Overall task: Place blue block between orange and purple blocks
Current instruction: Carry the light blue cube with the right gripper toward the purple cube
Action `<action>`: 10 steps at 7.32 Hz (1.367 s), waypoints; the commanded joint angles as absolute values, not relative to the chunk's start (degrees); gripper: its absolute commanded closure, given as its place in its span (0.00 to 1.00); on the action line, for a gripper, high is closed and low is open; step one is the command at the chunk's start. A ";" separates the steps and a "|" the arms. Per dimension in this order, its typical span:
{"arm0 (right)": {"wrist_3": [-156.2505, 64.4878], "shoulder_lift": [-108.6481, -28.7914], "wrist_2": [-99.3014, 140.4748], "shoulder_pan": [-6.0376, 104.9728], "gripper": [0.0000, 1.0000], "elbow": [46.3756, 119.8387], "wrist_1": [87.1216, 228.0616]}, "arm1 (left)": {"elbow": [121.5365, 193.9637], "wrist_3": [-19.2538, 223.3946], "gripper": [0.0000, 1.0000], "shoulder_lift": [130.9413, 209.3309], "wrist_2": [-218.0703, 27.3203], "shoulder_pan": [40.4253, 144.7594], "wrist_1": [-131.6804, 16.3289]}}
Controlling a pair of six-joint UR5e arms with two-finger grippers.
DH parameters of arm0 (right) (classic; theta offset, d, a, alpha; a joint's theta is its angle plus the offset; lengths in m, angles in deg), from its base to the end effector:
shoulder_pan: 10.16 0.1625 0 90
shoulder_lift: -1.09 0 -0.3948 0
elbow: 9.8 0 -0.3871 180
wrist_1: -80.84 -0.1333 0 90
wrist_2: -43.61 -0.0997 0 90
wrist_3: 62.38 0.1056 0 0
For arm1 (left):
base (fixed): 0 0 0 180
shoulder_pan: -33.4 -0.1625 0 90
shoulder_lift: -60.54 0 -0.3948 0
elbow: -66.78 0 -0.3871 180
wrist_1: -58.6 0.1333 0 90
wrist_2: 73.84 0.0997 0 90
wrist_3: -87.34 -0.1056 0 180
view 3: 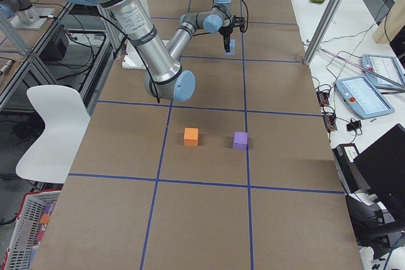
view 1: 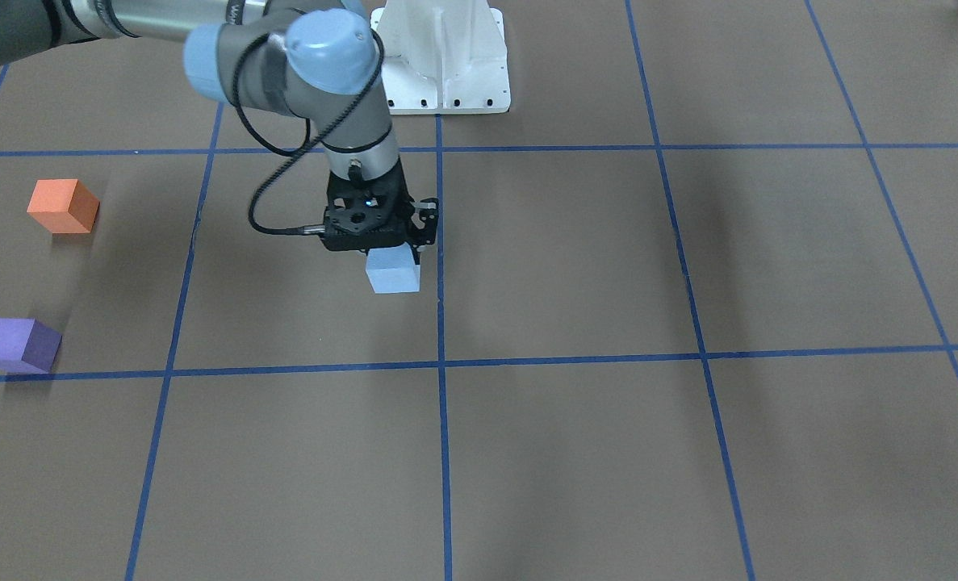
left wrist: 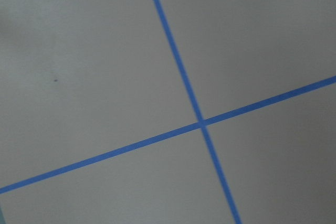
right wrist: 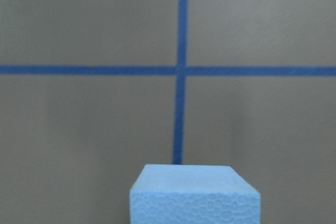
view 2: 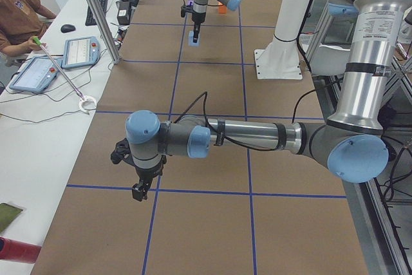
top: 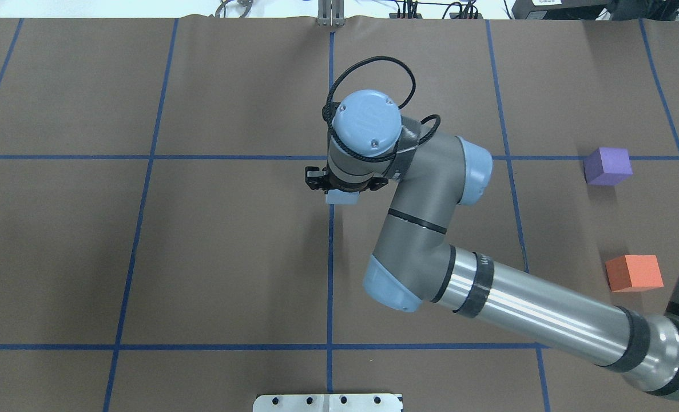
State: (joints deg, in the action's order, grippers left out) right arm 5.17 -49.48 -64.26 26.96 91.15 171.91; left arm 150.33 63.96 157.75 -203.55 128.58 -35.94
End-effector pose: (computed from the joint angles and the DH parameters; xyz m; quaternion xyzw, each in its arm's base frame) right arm -0.4485 -0.4660 0.1592 0.0822 -0.4278 0.0504 0.8987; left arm -0.1146 -0.5352 0.6207 0.1258 0.3181 0.1641 0.9252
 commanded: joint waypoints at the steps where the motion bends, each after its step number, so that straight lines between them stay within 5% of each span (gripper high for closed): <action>1: -4.66 -58.99 -71.84 39.52 1.00 103.81 177.33 | 146.94 60.97 0.00 156.61 -203.57 129.73 -39.47; 7: -29.95 -87.82 -76.18 50.13 1.00 102.02 163.79 | 153.16 80.27 0.00 157.13 -202.87 124.55 -39.13; 10: -27.15 -90.75 -78.82 50.04 1.00 95.33 156.18 | 154.84 83.45 0.00 157.13 -202.87 122.53 -39.13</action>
